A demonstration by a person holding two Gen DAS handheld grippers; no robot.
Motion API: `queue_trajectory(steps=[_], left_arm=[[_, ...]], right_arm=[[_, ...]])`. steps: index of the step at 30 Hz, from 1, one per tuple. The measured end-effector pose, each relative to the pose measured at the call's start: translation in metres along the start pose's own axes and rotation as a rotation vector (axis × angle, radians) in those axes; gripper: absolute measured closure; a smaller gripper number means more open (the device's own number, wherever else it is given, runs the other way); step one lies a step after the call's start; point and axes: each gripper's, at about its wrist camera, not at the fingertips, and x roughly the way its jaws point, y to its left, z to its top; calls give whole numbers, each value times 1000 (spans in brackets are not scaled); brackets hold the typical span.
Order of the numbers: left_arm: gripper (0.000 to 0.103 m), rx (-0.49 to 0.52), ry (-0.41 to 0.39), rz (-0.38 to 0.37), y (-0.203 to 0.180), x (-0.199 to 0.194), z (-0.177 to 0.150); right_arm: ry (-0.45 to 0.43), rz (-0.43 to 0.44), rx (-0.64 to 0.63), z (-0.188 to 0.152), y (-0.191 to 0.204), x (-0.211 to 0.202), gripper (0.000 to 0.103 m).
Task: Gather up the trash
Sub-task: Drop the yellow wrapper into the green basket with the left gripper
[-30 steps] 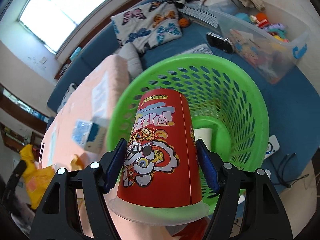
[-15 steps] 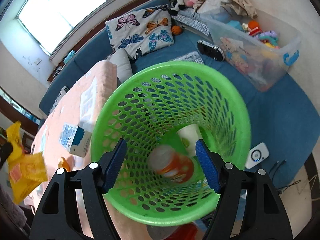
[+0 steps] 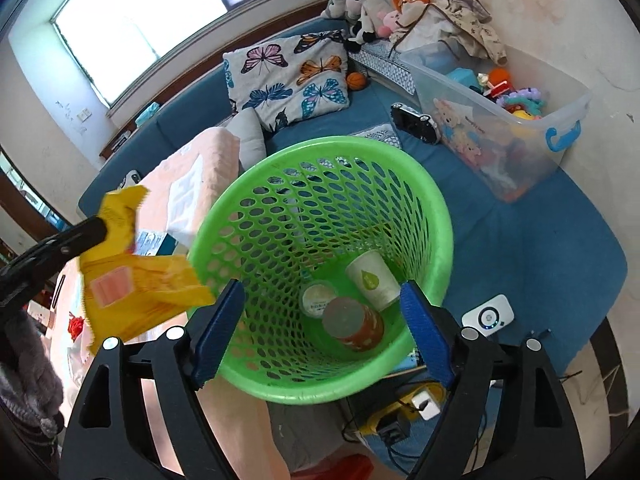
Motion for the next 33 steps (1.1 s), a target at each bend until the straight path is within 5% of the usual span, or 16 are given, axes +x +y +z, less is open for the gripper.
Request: queue_trajectory(steps=[8,11,16,33], left_arm=[[102,-6,35,5,-5,20,-6],[87,-20,41,0,-5,24,-10],[80,-31,45,-16,-3,24,-14],[72,-75,-71,99,42,-66,-64]], right_arm=[[5,17,-1,-8,0,0,21],[7,21,-3,-9,2,1,21],[2,23,-9,-9,4,-1,21],[1,93,-102,-32,56,-10,21]])
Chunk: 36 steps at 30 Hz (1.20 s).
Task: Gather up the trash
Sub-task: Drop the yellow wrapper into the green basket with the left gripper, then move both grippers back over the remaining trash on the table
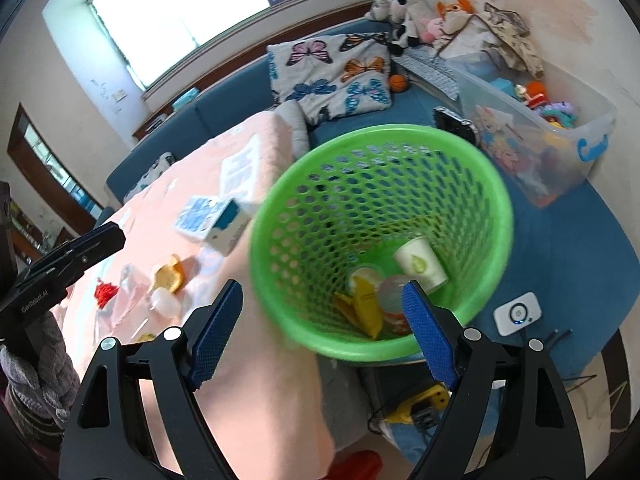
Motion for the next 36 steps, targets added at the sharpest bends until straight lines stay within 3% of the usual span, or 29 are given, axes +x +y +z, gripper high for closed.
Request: queue_trajectory(steps=[8,16,22,30,36], left_arm=[[65,-39,-21,90,47,-42,-40],[63,-157,-8,178,110,-74,-87],[48,-231,3,219,148,-92,-120],[42,-303,52,215,174,-90,-159],[39,-306,71,204,176,-84,-168]], right_arm=[[30,68,-73,-14,47,10,21],[55,121,-124,-18,88,24,20],[74,156,-153,-23,111,33,18],[105,185,-201,-34,142,44,16],[121,201,-217,-41,155,48,16]])
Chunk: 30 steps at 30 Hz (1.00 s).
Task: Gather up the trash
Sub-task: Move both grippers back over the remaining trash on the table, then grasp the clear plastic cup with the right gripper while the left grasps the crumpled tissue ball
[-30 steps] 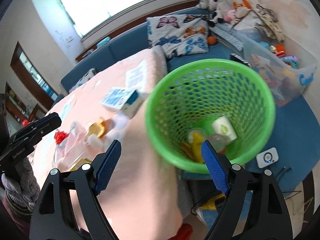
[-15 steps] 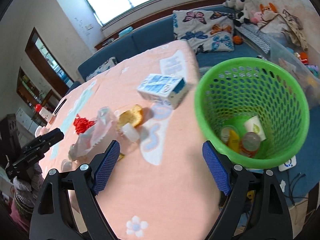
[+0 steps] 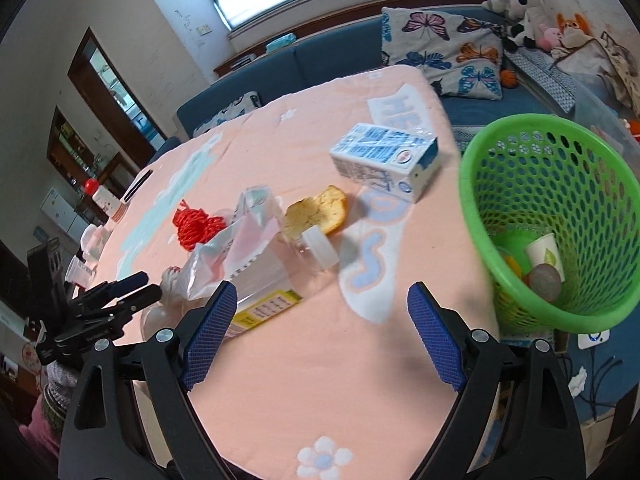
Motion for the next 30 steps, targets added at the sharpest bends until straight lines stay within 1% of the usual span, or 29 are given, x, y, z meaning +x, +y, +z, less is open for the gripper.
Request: queue_trajectory(steps=[5,8,12,18,22,27,30], left_arm=[[39,-15,-9,-34,4,-6,-6],[38,-41,-24,-58,12,-17,-14],[38,-69,-53,-40,25,-33,-20],[38,-116,-101,1,53,-56,-25],[38,-130,-115,14,68,-63,-31],[38,-150,-119,13,81,-67,-38],[38,-160,-118,10,88,-68,-42]], right_arm=[[7,18,-14,-8,9,-1,16],[24,41,-37,-18,20,0,16],[45,75,-97,-33,44,2,16],[66,136,-190,-56,92,12,16],[94,161,-251,-68,124,30,18],[137,193,-282,-77,154,55,22],[141,187,-296,-78,168,68,23]])
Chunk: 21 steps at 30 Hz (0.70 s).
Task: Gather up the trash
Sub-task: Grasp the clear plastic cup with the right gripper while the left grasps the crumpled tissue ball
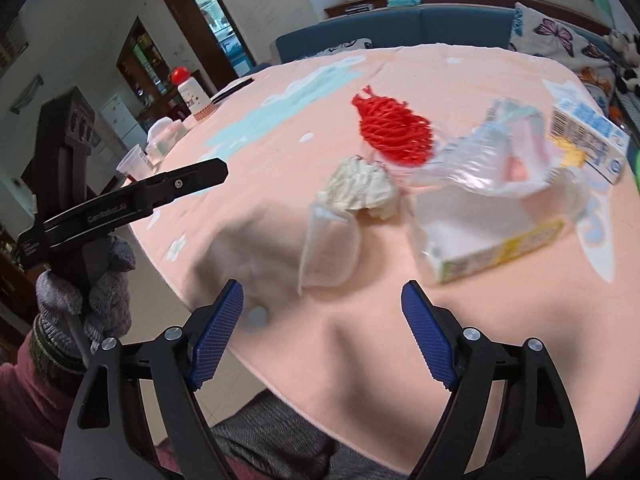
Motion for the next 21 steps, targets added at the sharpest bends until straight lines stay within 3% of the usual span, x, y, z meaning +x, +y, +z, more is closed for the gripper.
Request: queue_trajectory(steps=[12,21], left_arm=[[38,-9,5,-34,9,5,-2],[38,14,21,-59,1,15,1]], right_arm=[[39,-42,55,14,0,43,36],[46,-6,82,13,-3,49,61]])
